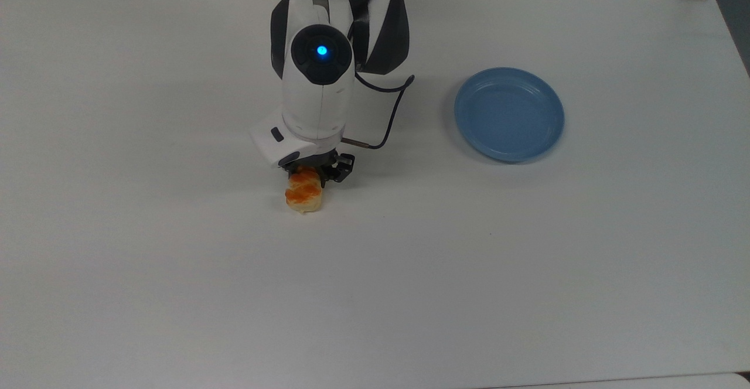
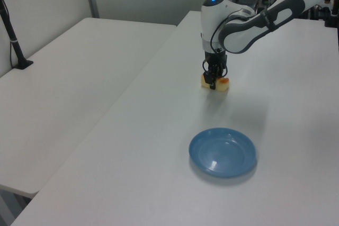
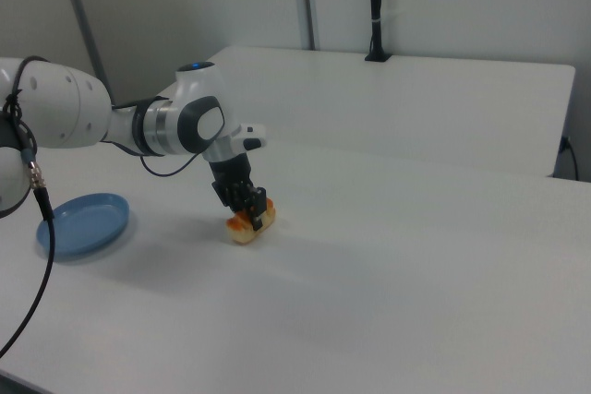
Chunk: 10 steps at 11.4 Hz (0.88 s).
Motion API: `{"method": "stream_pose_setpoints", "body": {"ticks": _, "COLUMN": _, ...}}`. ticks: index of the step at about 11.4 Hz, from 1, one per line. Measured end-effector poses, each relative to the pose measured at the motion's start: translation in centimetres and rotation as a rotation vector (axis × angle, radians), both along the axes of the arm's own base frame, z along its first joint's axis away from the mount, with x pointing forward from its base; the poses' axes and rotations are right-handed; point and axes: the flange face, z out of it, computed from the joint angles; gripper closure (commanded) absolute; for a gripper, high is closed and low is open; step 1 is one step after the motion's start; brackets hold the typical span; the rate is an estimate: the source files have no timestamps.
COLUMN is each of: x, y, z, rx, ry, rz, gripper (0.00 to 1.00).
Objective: Put the bread on a plate
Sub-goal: 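Lift the bread roll and carry it over the blue plate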
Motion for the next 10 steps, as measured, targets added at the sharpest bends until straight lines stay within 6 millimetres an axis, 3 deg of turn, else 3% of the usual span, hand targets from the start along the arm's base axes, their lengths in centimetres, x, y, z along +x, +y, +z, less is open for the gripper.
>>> {"method": "stream_pose_setpoints", "body": {"ticks": 3, "x": -0.4, "y": 2.6, "z": 3.1, "rx": 0.021, "ry": -0.019, "rz": 0.023, "gripper": 0.56}}
{"method": "stream_pose_setpoints", "body": {"ticks": 5, "x": -1.5, "y": 5.1, "z": 6.4, "rx": 0.034, "ry": -0.004, "rz": 0.055, "gripper": 0.56}}
{"method": "stream_pose_setpoints", "body": {"ticks": 7, "x": -3.2, "y": 9.7, "z": 9.2, "rx": 0.054, "ry": 0.02, "rz": 0.12, "gripper": 0.56}}
{"method": "stream_pose_setpoints", "body": {"ticks": 10, "x": -5.5, "y": 17.1, "z": 10.3, "rx": 0.089, "ry": 0.034, "rz": 0.183, "gripper": 0.55}}
